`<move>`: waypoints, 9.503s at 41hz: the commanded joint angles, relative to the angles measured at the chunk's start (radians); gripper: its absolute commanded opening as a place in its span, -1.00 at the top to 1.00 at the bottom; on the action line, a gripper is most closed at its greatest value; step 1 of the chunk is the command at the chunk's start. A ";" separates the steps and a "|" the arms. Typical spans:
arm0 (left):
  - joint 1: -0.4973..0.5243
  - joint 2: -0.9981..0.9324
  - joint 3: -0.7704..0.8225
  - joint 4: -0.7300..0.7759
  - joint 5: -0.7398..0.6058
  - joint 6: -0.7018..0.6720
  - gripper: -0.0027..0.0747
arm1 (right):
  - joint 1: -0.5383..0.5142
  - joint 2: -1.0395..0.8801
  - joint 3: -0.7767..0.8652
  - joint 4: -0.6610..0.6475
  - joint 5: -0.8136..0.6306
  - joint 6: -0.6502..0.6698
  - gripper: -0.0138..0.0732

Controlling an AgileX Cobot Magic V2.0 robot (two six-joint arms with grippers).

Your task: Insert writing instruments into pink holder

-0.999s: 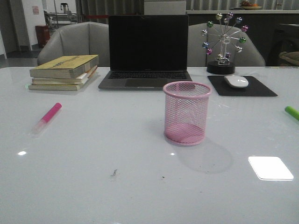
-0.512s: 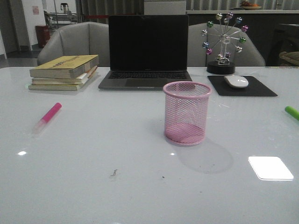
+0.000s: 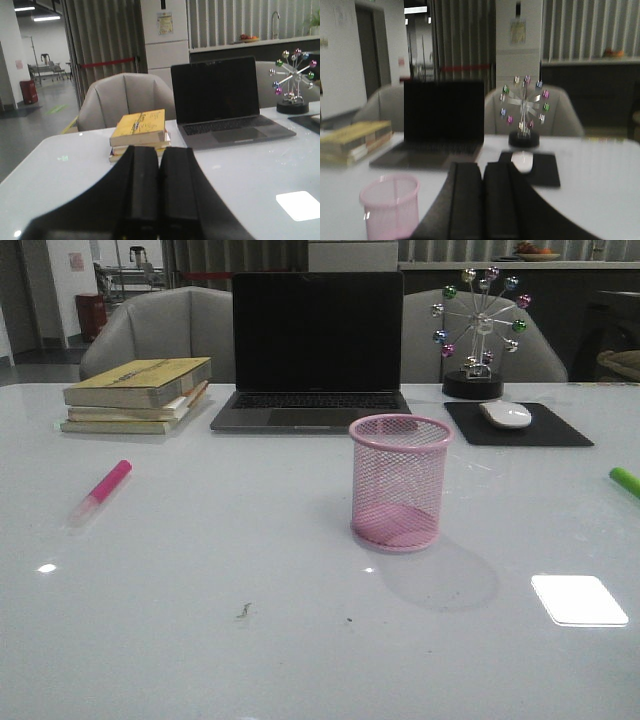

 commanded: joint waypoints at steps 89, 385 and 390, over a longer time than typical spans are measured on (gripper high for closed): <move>-0.008 1.022 -0.936 -0.129 0.393 -0.025 0.69 | 0.002 0.966 -1.117 -0.177 0.924 0.077 0.51; 0.019 2.111 -1.733 -0.130 0.927 -0.082 -0.25 | -0.280 2.024 -1.616 -0.217 0.981 0.138 -0.76; 0.019 2.111 -1.733 -0.130 0.927 -0.082 -0.25 | -0.279 2.029 -1.616 -0.217 0.975 0.138 -0.76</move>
